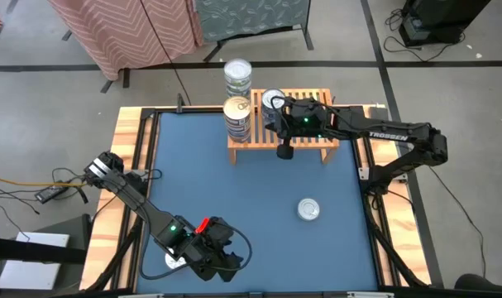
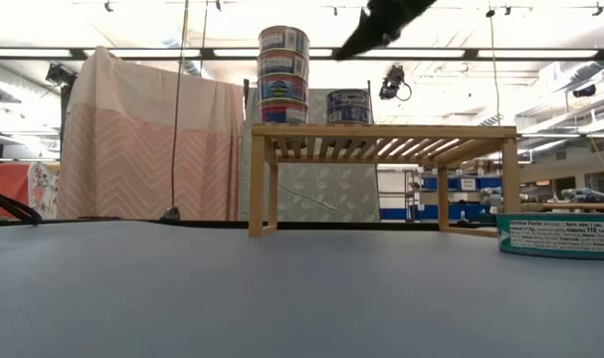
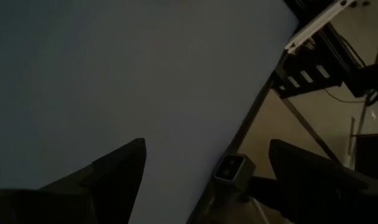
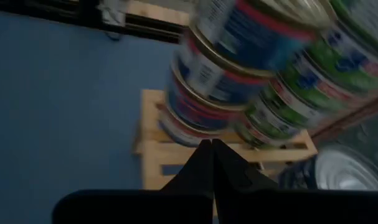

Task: Stack canned seafood by type on shelf
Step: Put the dark green tuna can on the shelf

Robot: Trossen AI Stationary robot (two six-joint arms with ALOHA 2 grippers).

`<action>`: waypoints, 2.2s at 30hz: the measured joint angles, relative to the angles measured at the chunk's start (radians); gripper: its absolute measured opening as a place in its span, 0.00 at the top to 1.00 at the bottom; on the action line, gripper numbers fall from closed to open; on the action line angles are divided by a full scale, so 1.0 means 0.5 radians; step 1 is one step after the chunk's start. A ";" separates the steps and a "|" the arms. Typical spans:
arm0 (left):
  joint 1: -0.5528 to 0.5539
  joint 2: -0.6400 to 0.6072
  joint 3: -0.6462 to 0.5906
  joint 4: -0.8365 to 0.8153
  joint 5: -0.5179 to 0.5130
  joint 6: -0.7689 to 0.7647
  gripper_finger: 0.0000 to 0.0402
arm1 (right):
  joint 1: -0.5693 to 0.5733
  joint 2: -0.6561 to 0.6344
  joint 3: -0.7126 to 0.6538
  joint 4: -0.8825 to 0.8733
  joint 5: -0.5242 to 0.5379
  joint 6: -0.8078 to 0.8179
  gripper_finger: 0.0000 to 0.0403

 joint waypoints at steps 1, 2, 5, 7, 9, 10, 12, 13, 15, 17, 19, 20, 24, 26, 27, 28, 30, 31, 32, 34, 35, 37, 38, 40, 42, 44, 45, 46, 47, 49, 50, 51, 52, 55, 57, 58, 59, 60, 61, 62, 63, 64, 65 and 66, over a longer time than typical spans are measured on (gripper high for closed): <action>0.000 0.000 0.000 0.002 0.021 0.001 0.14 | 0.022 0.000 0.048 -0.057 -0.008 0.001 1.00; 0.000 0.000 0.000 0.005 0.036 0.001 0.14 | 0.041 -0.008 0.092 -0.112 -0.031 0.002 1.00; -0.001 0.000 0.000 0.022 0.041 0.003 0.14 | 0.074 -0.069 0.198 -0.208 -0.237 0.006 1.00; -0.001 0.000 0.000 0.034 0.038 0.021 0.14 | 0.084 -0.151 0.219 -0.217 -0.388 0.047 1.00; -0.001 0.001 0.000 0.067 0.026 0.069 0.14 | 0.084 -0.251 0.220 -0.236 -0.515 0.093 1.00; -0.001 0.001 0.000 0.086 0.018 0.092 0.14 | 0.084 -0.304 0.220 -0.259 -0.567 0.114 1.00; 0.000 0.001 0.000 0.114 0.003 0.120 0.14 | 0.083 -0.423 0.220 -0.310 -0.622 0.158 1.00; 0.004 0.001 0.000 0.129 -0.006 0.142 0.14 | 0.082 -0.484 0.220 -0.345 -0.627 0.179 1.00; 0.006 0.001 0.000 0.174 -0.017 0.192 0.14 | 0.082 -0.614 0.220 -0.411 -0.627 0.195 1.00; 0.007 0.001 0.000 0.195 -0.026 0.226 0.14 | 0.082 -0.741 0.220 -0.480 -0.627 0.220 1.00; 0.008 0.001 0.000 0.196 -0.027 0.273 0.14 | 0.082 -0.863 0.220 -0.539 -0.620 0.265 1.00; 0.009 0.001 0.000 0.196 -0.027 0.283 0.14 | 0.082 -0.924 0.220 -0.566 -0.613 0.290 1.00; 0.008 0.001 0.000 0.201 -0.025 0.324 0.14 | 0.082 -1.145 0.220 -0.612 -0.547 0.399 0.99; 0.009 0.001 0.000 0.202 -0.020 0.326 0.14 | 0.082 -1.230 0.220 -0.609 -0.494 0.434 0.99; 0.008 0.001 0.000 0.203 -0.019 0.329 0.14 | 0.082 -1.273 0.221 -0.607 -0.465 0.448 0.99; 0.008 0.001 0.000 0.204 -0.018 0.336 0.14 | 0.082 -1.313 0.221 -0.608 -0.440 0.457 0.99; 0.009 0.001 0.000 0.209 -0.016 0.353 0.14 | 0.082 -1.384 0.221 -0.611 -0.387 0.475 0.99; 0.009 0.001 0.000 0.218 -0.015 0.357 0.14 | 0.082 -1.414 0.221 -0.610 -0.362 0.483 0.99; 0.009 0.001 0.000 0.228 -0.014 0.357 0.14 | 0.082 -1.443 0.221 -0.610 -0.336 0.493 0.99; 0.008 0.001 0.000 0.232 -0.014 0.357 0.14 | 0.082 -1.486 0.221 -0.610 -0.285 0.531 0.99; 0.008 0.001 0.000 0.232 -0.013 0.357 0.14 | 0.082 -1.502 0.221 -0.610 -0.262 0.552 0.99; 0.009 0.001 0.000 0.231 -0.013 0.357 0.14 | 0.082 -1.518 0.221 -0.618 -0.237 0.575 0.98; 0.009 0.001 0.000 0.231 -0.013 0.357 0.14 | 0.082 -1.521 0.221 -0.632 -0.235 0.578 0.98; 0.009 0.001 0.000 0.231 -0.020 0.362 0.14 | 0.082 -1.520 0.221 -0.669 -0.235 0.578 0.98; 0.009 0.001 0.000 0.231 -0.032 0.362 0.14 | 0.082 -1.516 0.221 -0.697 -0.235 0.579 0.98; 0.009 0.001 0.000 0.231 -0.045 0.363 0.14 | 0.082 -1.512 0.221 -0.698 -0.236 0.579 0.98; 0.009 0.001 0.000 0.230 -0.052 0.366 0.14 | 0.082 -1.511 0.221 -0.700 -0.237 0.578 0.98; 0.009 0.001 0.000 0.230 -0.061 0.371 0.14 | 0.082 -1.511 0.221 -0.699 -0.238 0.578 0.98; 0.009 0.001 0.000 0.230 -0.066 0.374 0.14 | 0.082 -1.511 0.221 -0.699 -0.240 0.578 0.98; 0.009 0.001 0.000 0.230 -0.078 0.375 0.14 | 0.082 -1.511 0.221 -0.698 -0.240 0.574 0.98; 0.010 0.001 0.000 0.230 -0.087 0.376 0.14 | 0.082 -1.511 0.221 -0.698 -0.241 0.572 0.98; 0.010 0.001 0.000 0.230 -0.101 0.376 0.14 | 0.082 -1.511 0.220 -0.698 -0.240 0.570 0.98; 0.011 0.001 0.000 0.229 -0.117 0.376 0.14 | 0.082 -1.511 0.220 -0.698 -0.241 0.573 0.97; 0.011 0.001 0.000 0.229 -0.164 0.376 0.14 | 0.082 -1.511 0.220 -0.698 -0.241 0.578 0.97; 0.011 0.001 0.000 0.236 -0.185 0.366 0.14 | 0.082 -1.511 0.220 -0.697 -0.241 0.576 0.97; 0.011 0.001 0.000 0.252 -0.194 0.343 0.14 | 0.082 -1.511 0.219 -0.694 -0.241 0.576 0.97; 0.011 0.001 0.000 0.280 -0.199 0.294 0.14 | 0.082 -1.511 0.219 -0.687 -0.241 0.575 0.97; 0.011 0.001 0.000 0.307 -0.216 0.244 0.14 | 0.082 -1.511 0.219 -0.674 -0.241 0.576 0.98; 0.011 0.001 0.000 0.330 -0.247 0.199 0.14 | 0.082 -1.511 0.219 -0.665 -0.242 0.604 0.98; 0.011 0.001 0.000 0.361 -0.292 0.177 0.14 | 0.082 -1.511 0.219 -0.665 -0.253 0.640 0.98; 0.011 0.001 0.000 0.392 -0.345 0.172 0.14 | 0.082 -1.513 0.219 -0.670 -0.279 0.647 0.99; 0.010 0.001 0.000 0.416 -0.395 0.183 0.14 | 0.081 -1.518 0.219 -0.689 -0.315 0.619 0.99; 0.011 0.000 0.000 0.443 -0.432 0.214 0.14 | 0.082 -1.529 0.219 -0.724 -0.362 0.580 0.99; 0.011 -0.012 0.000 0.465 -0.453 0.251 0.14 | 0.082 -1.542 0.217 -0.753 -0.404 0.540 0.99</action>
